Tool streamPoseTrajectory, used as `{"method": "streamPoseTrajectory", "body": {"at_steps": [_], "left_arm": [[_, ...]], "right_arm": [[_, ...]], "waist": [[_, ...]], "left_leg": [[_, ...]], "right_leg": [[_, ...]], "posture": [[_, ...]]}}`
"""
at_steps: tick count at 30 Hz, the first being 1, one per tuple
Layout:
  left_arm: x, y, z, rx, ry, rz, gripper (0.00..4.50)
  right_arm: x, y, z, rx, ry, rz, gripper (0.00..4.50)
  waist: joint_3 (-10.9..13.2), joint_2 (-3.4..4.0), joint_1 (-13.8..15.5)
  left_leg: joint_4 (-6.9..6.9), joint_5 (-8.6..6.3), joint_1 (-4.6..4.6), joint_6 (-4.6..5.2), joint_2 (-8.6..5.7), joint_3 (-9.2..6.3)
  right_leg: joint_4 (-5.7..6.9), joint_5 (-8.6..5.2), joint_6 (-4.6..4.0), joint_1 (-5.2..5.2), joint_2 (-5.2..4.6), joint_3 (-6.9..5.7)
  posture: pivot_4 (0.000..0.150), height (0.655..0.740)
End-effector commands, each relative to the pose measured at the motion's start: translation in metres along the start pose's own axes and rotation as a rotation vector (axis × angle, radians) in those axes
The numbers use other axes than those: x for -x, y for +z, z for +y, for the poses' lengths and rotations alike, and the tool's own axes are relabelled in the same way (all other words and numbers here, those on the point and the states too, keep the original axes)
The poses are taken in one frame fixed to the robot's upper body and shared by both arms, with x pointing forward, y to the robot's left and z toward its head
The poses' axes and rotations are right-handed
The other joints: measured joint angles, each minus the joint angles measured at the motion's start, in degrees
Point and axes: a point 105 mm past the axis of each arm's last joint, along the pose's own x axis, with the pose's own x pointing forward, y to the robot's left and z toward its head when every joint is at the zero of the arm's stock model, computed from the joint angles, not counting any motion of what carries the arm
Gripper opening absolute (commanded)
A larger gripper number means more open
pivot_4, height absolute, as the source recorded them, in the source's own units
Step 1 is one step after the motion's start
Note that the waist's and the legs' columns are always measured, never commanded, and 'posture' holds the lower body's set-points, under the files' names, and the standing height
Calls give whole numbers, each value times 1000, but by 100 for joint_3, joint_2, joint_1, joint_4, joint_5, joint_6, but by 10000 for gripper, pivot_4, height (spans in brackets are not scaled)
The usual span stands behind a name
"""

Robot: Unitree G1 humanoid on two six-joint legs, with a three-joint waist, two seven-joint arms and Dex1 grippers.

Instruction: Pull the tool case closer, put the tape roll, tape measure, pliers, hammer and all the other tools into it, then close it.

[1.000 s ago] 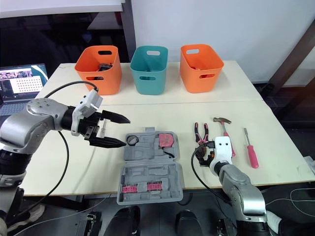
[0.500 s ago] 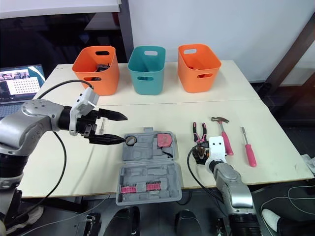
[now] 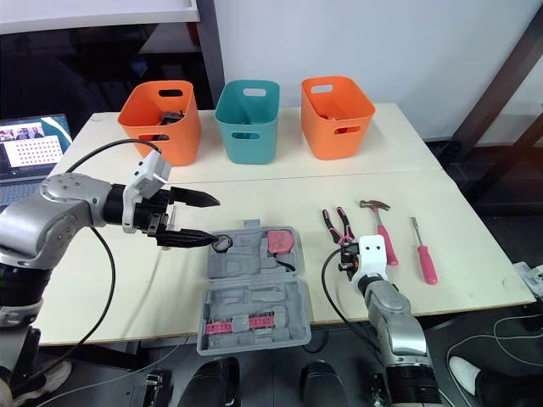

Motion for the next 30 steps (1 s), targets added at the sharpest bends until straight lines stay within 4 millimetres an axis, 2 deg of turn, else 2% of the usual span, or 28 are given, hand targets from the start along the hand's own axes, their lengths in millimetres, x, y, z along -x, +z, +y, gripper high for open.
{"method": "streamPoseTrajectory", "body": {"at_steps": [1, 10, 11, 13, 16, 27, 30], "left_arm": [[2, 6, 0, -42, 16, -12, 45000], [1, 5, 0, -44, 18, -12, 45000], [1, 5, 0, -45, 19, -13, 45000], [1, 5, 0, -46, 21, -12, 45000], [0, 6, 0, -49, 23, -15, 45000], [1, 5, 1, -53, 28, -11, 45000], [-1, 3, 0, -52, 28, -8, 45000]], "right_arm": [[3, -6, 5, 14, 40, 26, 9856], [0, -1, 4, 46, 58, 16, 9856], [-1, 0, 4, 39, 60, 10, 17856], [-1, 2, 3, 37, 60, 3, 23872], [-3, 1, 2, 78, 57, 15, 38006], [-8, 1, -1, 93, 72, 15, 38006], [-5, 0, -3, 92, 76, 15, 29768]], "waist": [[0, 0, 9], [0, 0, 4], [0, 0, 1], [0, 0, 1], [0, 0, 8], [-1, 0, 11], [-1, 0, 19]], "left_leg": [[0, 0, 0, 0, 0, 0], [-1, 0, 0, 0, 0, 0], [-1, 0, 0, 0, 0, 0], [-1, 0, 0, 0, 0, 0], [-1, 0, 0, 0, 0, 0], [1, 0, 1, 0, 0, 0], [1, 0, 1, 0, 0, 0]], "right_leg": [[0, 0, 0, 0, 0, 0], [0, 0, 1, 0, 0, 0], [0, 0, 1, 0, 0, 0], [1, 0, 1, 0, 0, 0], [1, 1, 2, 0, 0, 0], [1, 1, 2, 1, 0, 0], [2, 1, 2, 1, 0, 0]], "posture": [[1500, 7400], [1500, 7400], [1500, 7400], [1500, 7400], [1500, 7400], [1500, 7400], [1500, 7400]]}}
